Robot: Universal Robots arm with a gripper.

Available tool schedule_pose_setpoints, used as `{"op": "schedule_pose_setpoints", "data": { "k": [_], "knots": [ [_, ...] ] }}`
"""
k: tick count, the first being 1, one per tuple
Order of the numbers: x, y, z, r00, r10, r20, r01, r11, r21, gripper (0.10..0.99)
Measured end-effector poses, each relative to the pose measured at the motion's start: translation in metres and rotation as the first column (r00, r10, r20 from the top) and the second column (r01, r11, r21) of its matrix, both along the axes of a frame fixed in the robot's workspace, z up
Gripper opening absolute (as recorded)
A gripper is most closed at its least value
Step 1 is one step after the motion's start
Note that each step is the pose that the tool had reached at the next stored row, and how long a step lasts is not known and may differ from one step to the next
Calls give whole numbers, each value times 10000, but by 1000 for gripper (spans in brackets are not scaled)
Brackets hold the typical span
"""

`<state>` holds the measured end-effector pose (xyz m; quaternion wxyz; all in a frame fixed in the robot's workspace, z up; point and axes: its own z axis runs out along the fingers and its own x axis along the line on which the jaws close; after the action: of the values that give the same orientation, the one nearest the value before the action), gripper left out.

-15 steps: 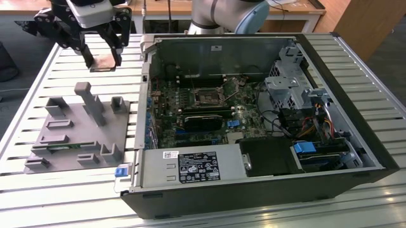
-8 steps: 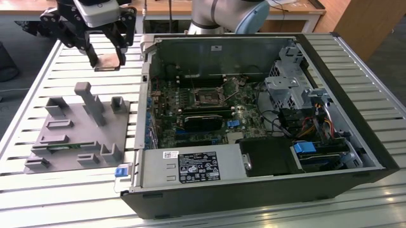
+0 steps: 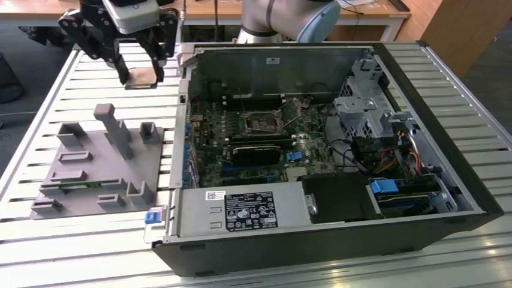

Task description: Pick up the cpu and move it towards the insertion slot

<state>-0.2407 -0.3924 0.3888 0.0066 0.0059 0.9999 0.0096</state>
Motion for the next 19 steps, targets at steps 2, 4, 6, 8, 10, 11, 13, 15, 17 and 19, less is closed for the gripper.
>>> {"op": "schedule_pose_setpoints", "data": {
  "k": [2, 4, 6, 8, 10, 11, 13, 15, 17, 19],
  "knots": [
    [17, 3, 0, 10000, 0, 0, 0, 10000, 0, 541],
    [35, 6, 0, 10000, 0, 0, 0, 10000, 0, 541],
    [53, 9, 0, 10000, 0, -1, 0, 10000, 0, 541],
    [74, 11, 0, 10000, 0, 0, 0, 10000, 0, 541],
    [94, 13, 0, 10000, 0, 0, 0, 10000, 0, 541],
    [104, 15, 0, 10000, -1, 0, 1, 10000, 0, 541],
    [123, 19, 0, 10000, -1, 0, 1, 10000, -1, 541],
    [141, 24, 0, 10000, -1, 0, 1, 10000, -1, 541],
    [157, 29, 0, 10000, -1, 0, 1, 10000, 0, 541],
    [175, 34, 0, 10000, 0, 0, 0, 10000, 0, 541]
  ]
}}
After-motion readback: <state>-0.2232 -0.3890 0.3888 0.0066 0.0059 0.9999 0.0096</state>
